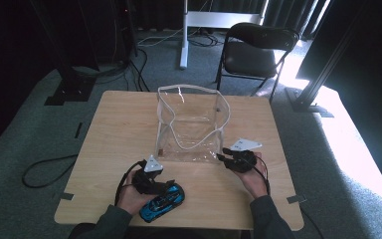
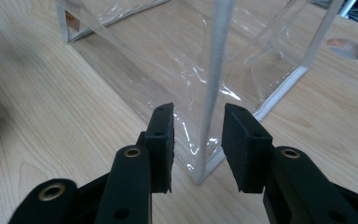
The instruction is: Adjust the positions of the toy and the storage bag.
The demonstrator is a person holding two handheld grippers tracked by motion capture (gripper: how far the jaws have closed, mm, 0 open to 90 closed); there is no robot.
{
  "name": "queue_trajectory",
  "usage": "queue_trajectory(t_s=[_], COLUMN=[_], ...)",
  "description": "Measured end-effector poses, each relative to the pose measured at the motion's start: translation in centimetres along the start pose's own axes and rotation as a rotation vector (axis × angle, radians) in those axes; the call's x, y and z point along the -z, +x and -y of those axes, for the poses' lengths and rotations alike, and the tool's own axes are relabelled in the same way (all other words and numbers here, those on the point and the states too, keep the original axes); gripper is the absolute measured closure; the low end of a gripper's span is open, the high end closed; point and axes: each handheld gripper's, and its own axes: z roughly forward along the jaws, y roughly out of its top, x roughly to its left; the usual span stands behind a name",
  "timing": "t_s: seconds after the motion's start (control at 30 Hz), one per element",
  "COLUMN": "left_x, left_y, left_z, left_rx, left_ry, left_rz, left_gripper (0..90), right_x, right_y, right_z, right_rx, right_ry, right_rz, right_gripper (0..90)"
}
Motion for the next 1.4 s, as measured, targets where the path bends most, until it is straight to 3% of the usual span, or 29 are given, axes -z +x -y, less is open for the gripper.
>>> queue_trajectory(t_s=[0.1, 0.17, 0.2, 0.23, 0.3, 0.47, 0.57, 0.67, 0.73, 0.77, 0.87, 0.9, 1.07, 1.2, 1.4], left_x=[-0.1, -0.3, -0.5, -0.9, -1.1, -2.3, -3.1, -4.0, -4.2, -4.2, -4.3, -4.6, -5.3, -6.6, -9.0], left_y=[-0.8, -1.3, -1.6, -1.9, -2.1, -2.7, -2.6, -3.0, -3.1, -3.2, -3.4, -3.7, -3.8, -3.8, -4.2], left_z=[0.1, 0.1, 0.1, 0.2, 0.2, 0.6, 0.8, 1.1, 1.2, 1.2, 1.0, 0.4, -1.2, -3.1, -5.8], left_rx=[-0.007, -0.017, -0.022, -0.038, -0.048, -0.077, -0.087, -0.126, -0.134, -0.136, -0.153, -0.186, -0.231, -0.267, -0.34], left_ry=[0.013, 0.026, 0.047, 0.077, 0.084, 0.127, 0.147, 0.193, 0.2, 0.192, 0.189, 0.19, 0.15, 0.119, 0.078], left_rz=[0.032, 0.037, 0.035, 0.05, 0.061, 0.039, 0.06, 0.039, 0.048, 0.06, 0.038, 0.038, 0.071, 0.062, 0.083], left_gripper=[27.9, 16.5, 16.5, 9.6, 9.5, 9.5, 8.3, 8.9, 19.9, 19.9, 23.5, 23.9, 24.4, 24.5, 24.5], right_x=[-0.1, -0.2, -0.2, -0.2, -0.2, -0.4, -0.4, -0.4, -0.4, -0.4, -0.4, -0.4, -0.4, -0.4, 0.0], right_y=[0.1, 0.2, 0.2, 0.2, 0.2, 0.3, 0.3, 0.3, 0.3, 0.3, 0.3, 0.3, 0.2, 0.2, 0.0], right_z=[0.0, 0.0, 0.0, 0.0, 0.1, 0.2, 0.2, 0.2, 0.2, 0.3, 0.3, 0.3, 0.4, 0.5, 0.6], right_rx=[0.004, 0.006, 0.009, 0.008, 0.008, 0.006, 0.004, 0.003, 0.003, 0.0, -0.001, 0.001, -0.008, -0.01, -0.014], right_ry=[-0.001, -0.001, 0.0, 0.001, 0.0, -0.003, -0.003, -0.007, -0.009, -0.009, -0.008, -0.012, -0.017, -0.017, -0.026], right_rz=[-0.008, -0.016, -0.02, -0.021, -0.023, -0.029, -0.031, -0.032, -0.032, -0.033, -0.033, -0.03, -0.029, -0.03, -0.022], right_gripper=[62.6, 61.5, 61.3, 61.0, 60.9, 60.2, 60.0, 59.9, 59.9, 59.9, 59.9, 59.9, 60.0, 60.0, 59.8])
